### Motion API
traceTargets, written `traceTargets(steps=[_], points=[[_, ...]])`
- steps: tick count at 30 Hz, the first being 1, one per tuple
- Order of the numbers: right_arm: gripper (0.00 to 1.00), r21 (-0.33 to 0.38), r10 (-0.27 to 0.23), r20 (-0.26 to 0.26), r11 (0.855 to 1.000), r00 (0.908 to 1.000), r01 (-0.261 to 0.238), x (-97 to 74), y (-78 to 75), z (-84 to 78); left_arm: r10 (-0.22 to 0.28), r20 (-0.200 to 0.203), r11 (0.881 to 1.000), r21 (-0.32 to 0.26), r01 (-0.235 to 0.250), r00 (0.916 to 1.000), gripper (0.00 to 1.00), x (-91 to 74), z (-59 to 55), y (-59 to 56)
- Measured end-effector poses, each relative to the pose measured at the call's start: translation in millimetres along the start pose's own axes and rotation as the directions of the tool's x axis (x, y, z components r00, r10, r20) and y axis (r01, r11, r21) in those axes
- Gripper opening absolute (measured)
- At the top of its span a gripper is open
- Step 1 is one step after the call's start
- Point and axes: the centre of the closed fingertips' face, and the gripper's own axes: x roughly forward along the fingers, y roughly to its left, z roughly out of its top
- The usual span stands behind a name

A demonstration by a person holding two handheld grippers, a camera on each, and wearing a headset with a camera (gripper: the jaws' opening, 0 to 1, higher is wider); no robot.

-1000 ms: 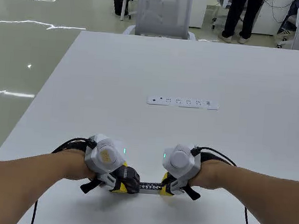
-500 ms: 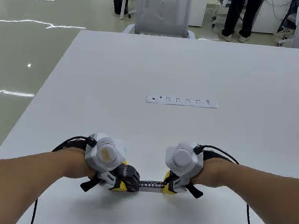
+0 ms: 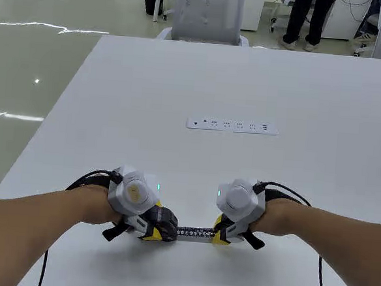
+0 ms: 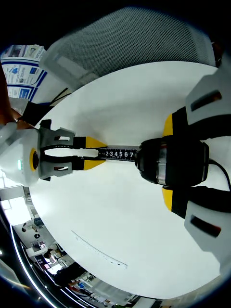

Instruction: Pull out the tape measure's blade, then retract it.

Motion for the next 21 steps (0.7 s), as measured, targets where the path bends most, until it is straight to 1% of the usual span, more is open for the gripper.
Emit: traceTargets(steps=[21], points=[[0.12,0.011,-0.002,0.002,1.0,1.0,0.002,-6.4,-1.1,-10.6,0.002,-0.002,1.0,-0.002,-0.002,1.0,0.32,0.2,-0.9,0.4]])
